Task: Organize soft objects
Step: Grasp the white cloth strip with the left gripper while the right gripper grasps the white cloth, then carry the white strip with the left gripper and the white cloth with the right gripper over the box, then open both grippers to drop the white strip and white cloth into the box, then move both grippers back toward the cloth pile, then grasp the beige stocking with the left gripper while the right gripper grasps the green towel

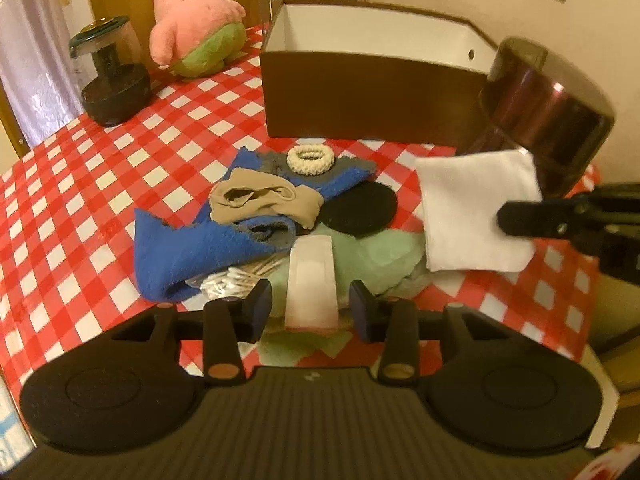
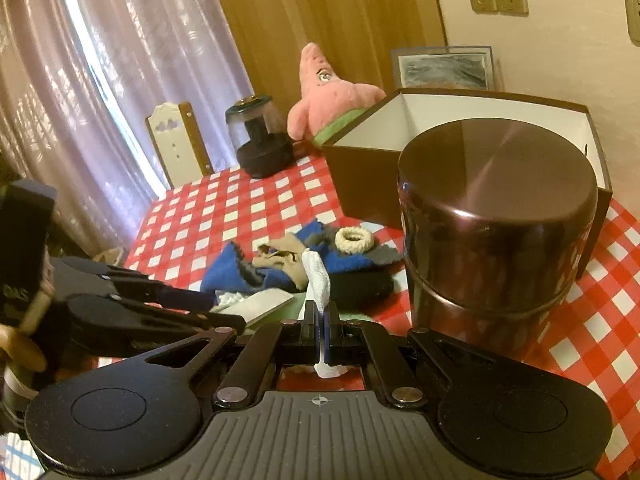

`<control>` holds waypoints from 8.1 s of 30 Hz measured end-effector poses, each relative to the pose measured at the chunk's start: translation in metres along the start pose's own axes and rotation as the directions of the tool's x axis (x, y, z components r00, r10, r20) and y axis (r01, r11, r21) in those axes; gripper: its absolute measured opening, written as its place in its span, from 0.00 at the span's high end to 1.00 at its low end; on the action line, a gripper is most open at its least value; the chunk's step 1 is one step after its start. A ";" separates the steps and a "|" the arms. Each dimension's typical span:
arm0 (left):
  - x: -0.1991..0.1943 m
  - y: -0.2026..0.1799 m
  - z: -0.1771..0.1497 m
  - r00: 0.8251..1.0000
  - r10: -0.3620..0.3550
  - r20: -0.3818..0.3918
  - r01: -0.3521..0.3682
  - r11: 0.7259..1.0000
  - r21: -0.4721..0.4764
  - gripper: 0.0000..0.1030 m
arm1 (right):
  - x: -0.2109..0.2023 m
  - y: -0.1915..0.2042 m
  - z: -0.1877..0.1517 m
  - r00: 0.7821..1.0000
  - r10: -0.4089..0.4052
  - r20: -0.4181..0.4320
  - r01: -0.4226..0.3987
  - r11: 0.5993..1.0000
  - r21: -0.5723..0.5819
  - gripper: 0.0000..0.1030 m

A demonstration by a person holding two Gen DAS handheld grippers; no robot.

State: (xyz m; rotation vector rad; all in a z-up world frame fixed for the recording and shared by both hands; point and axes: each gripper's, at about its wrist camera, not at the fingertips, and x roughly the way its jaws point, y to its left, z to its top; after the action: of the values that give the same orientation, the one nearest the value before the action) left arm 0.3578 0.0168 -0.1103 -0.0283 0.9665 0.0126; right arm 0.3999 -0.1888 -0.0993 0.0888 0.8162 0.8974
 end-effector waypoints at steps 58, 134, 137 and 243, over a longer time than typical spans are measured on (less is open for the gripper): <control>-0.066 -0.066 0.028 0.978 -0.083 0.190 0.059 0.990 0.128 0.76 | -0.125 -0.043 -0.017 0.985 -0.148 0.084 0.135 0.980 0.144 0.98; 0.150 -0.056 0.274 0.995 0.030 0.093 -0.035 0.998 0.045 0.42 | 0.083 -0.259 0.173 0.983 -0.174 0.054 0.165 0.977 0.132 0.36; 0.132 -0.053 0.264 0.995 0.025 0.101 -0.027 0.999 0.023 0.42 | 0.066 -0.259 0.165 0.979 -0.194 0.055 0.185 0.973 0.141 0.36; 0.097 0.071 0.041 0.977 -0.212 0.019 0.180 0.867 0.464 0.51 | 0.084 0.023 -0.049 0.922 -0.384 0.044 0.289 0.760 0.582 0.49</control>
State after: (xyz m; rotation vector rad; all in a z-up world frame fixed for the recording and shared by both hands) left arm 0.4450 0.0883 -0.1681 0.3120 0.8732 -0.4038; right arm 0.3814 -0.1256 -0.1745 0.5174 0.8900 0.2718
